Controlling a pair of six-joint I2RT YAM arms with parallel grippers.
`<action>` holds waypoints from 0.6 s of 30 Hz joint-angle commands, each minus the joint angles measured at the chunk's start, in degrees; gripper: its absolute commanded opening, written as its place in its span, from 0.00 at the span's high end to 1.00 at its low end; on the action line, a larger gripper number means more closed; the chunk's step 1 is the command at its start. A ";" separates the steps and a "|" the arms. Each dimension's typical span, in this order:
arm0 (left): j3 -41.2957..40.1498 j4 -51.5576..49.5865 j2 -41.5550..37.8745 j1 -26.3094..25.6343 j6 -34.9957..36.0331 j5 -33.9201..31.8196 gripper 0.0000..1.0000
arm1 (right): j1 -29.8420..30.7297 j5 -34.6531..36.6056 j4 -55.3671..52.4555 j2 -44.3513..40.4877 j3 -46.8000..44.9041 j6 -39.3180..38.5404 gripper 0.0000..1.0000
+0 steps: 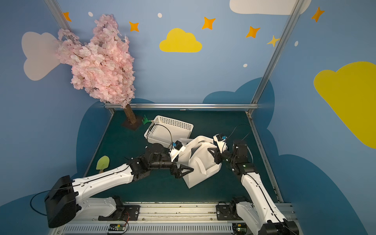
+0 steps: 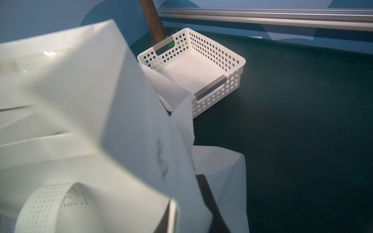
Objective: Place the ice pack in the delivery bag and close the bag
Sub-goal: Close the delivery bag at the center of the board.
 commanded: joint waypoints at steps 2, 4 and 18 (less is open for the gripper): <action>1.06 -2.93 3.46 -2.43 -4.81 -8.46 0.00 | 0.35 1.12 0.63 -1.18 -0.05 -0.44 0.88; 0.82 -2.41 4.60 -2.98 -6.25 -11.65 0.02 | 0.32 1.20 0.37 -1.45 -0.05 -0.51 0.87; 0.67 -8.40 0.33 -0.78 1.15 -21.21 0.72 | 1.06 -1.90 0.70 -2.29 0.25 0.86 0.86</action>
